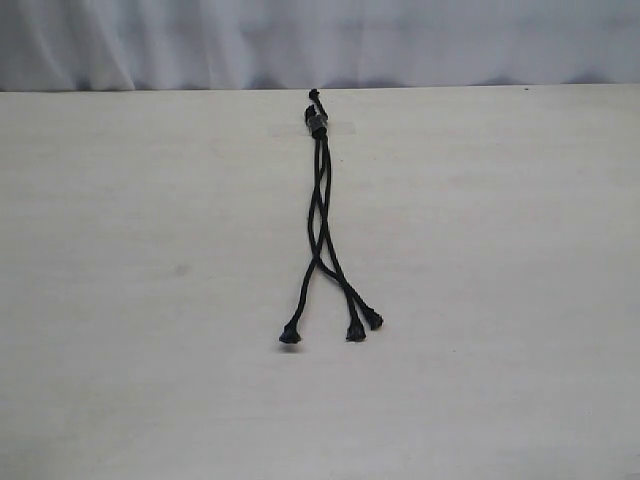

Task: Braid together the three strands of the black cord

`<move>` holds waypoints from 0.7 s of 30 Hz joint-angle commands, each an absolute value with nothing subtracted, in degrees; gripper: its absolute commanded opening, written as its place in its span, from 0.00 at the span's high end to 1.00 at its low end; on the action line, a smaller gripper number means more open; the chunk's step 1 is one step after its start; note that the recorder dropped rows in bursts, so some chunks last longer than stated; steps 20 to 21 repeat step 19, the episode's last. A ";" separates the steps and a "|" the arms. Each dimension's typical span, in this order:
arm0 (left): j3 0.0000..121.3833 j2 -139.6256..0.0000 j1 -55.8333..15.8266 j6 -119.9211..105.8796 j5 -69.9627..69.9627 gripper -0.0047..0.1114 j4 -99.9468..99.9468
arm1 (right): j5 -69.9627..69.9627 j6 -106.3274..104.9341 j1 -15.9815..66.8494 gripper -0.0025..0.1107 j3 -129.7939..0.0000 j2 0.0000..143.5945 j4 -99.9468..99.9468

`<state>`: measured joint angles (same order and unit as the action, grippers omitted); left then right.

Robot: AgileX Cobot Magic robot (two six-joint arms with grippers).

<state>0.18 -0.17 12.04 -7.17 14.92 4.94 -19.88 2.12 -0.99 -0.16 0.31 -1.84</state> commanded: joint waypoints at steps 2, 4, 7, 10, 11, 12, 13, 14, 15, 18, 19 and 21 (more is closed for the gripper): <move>0.00 0.00 12.00 -7.24 14.28 0.96 5.06 | -19.17 2.17 -1.19 0.94 0.00 0.00 -2.11; 0.00 0.00 12.00 -7.24 14.28 0.96 5.06 | -19.17 2.17 -1.19 0.94 0.00 0.00 -2.11; 0.00 0.00 12.00 -7.41 14.28 0.96 5.06 | -19.17 2.17 -1.19 0.94 0.00 0.00 -2.11; 0.00 0.00 12.00 -7.41 14.28 0.96 5.06 | -19.17 2.17 -1.19 0.94 0.00 0.00 -2.11; 0.00 0.00 12.00 -7.41 14.28 0.96 5.06 | -19.17 2.17 -1.19 0.94 0.00 0.00 -2.11; 0.00 0.00 12.00 -7.41 14.28 0.96 5.06 | -19.17 2.17 -1.19 0.94 0.00 0.00 -2.11; 0.00 0.00 12.00 -7.41 14.28 0.96 5.06 | -19.17 2.17 -1.19 0.94 0.00 0.00 -2.11; 0.00 0.00 12.00 -7.41 14.28 0.96 5.06 | -19.17 2.17 -1.19 0.94 0.00 0.00 -2.11; 0.00 0.00 12.00 -7.41 14.28 0.96 5.06 | -19.17 2.17 -1.19 0.94 0.00 0.00 -2.11; 0.00 0.00 12.00 -7.40 14.43 0.96 4.57 | -19.17 2.17 -1.19 0.94 0.00 0.00 -2.11; 0.00 0.00 12.00 -7.40 14.43 0.96 4.57 | -19.17 2.17 -1.19 0.94 0.00 0.00 -2.11; 0.00 0.00 12.00 -7.40 14.43 0.96 4.57 | -19.17 2.17 -1.19 0.94 0.00 0.00 -2.11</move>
